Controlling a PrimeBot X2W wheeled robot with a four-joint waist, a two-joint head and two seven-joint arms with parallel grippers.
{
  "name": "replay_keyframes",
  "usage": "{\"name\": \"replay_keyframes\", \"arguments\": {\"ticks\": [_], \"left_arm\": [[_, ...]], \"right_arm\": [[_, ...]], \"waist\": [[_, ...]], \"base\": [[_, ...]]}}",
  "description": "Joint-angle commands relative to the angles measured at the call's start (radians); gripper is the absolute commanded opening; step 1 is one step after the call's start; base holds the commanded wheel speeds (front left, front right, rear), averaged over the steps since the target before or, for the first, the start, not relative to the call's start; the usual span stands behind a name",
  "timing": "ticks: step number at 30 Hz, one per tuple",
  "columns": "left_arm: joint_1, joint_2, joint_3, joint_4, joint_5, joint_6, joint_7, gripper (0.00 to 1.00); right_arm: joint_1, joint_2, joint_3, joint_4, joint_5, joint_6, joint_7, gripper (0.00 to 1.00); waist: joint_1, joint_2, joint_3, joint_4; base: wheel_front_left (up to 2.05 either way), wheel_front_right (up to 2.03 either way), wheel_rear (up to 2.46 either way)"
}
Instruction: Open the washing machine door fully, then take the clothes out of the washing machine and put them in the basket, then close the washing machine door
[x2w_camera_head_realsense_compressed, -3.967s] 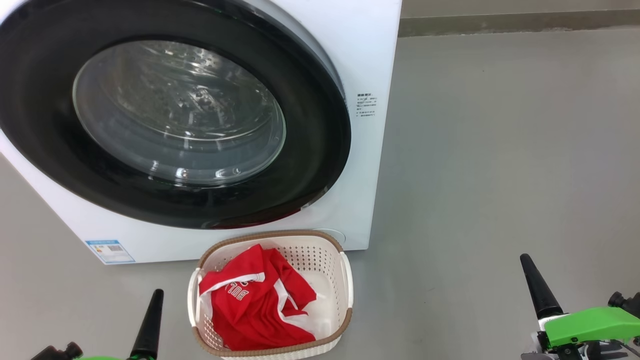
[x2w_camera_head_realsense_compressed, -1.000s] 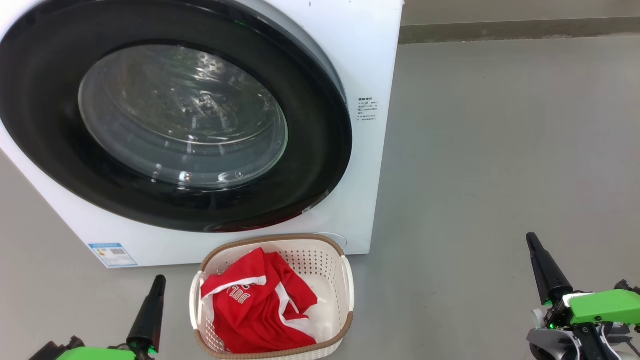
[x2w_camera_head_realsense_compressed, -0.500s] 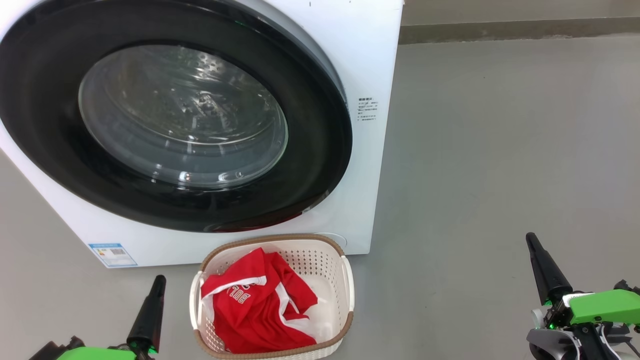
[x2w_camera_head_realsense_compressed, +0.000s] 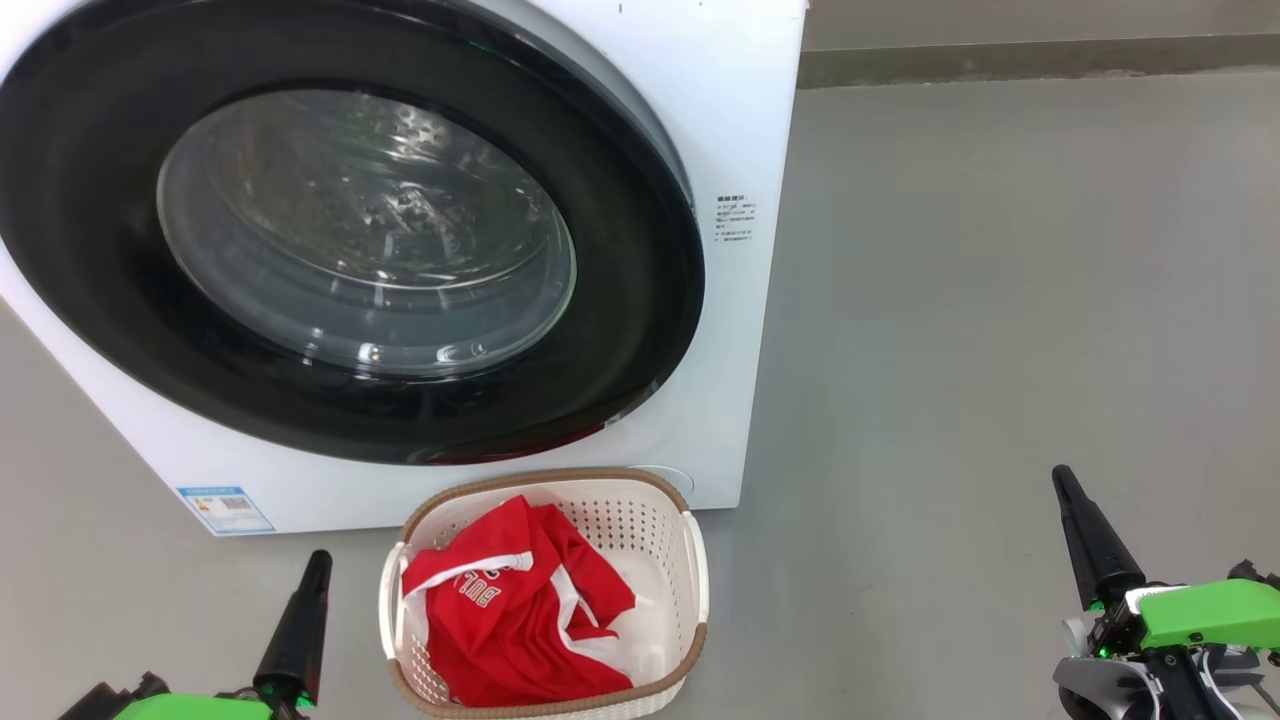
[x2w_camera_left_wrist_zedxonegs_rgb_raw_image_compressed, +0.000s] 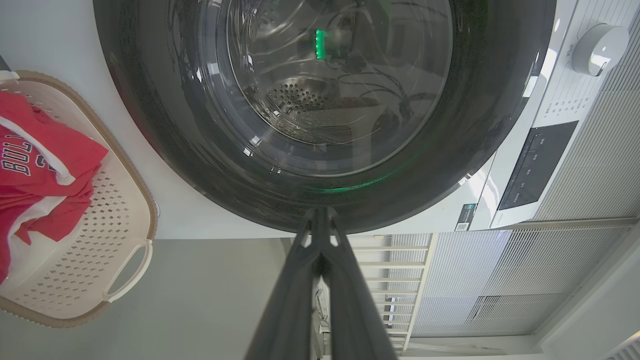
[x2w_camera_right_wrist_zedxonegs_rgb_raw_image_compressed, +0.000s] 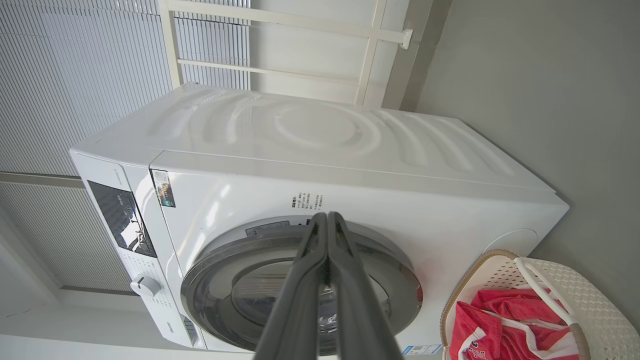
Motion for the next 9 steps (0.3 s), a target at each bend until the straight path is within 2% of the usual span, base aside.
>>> {"name": "replay_keyframes", "arguments": {"ticks": [1, 9], "left_arm": [[-0.041, 0.010, 0.036, -0.021, -0.010, -0.007, 0.004, 0.00], [-0.041, 0.010, 0.036, -0.021, -0.010, -0.007, 0.004, 0.00]], "right_arm": [[-0.042, -0.005, 0.014, -0.029, -0.003, 0.001, 0.005, 0.00], [-0.042, -0.005, 0.013, -0.029, -0.003, 0.001, 0.005, 0.00]], "waist": [[0.0000, -0.0001, 0.000, 0.000], [0.0000, -0.0001, 0.000, 0.000]], "base": [[0.00, 0.00, 0.00], [0.00, 0.00, 0.00]]}}
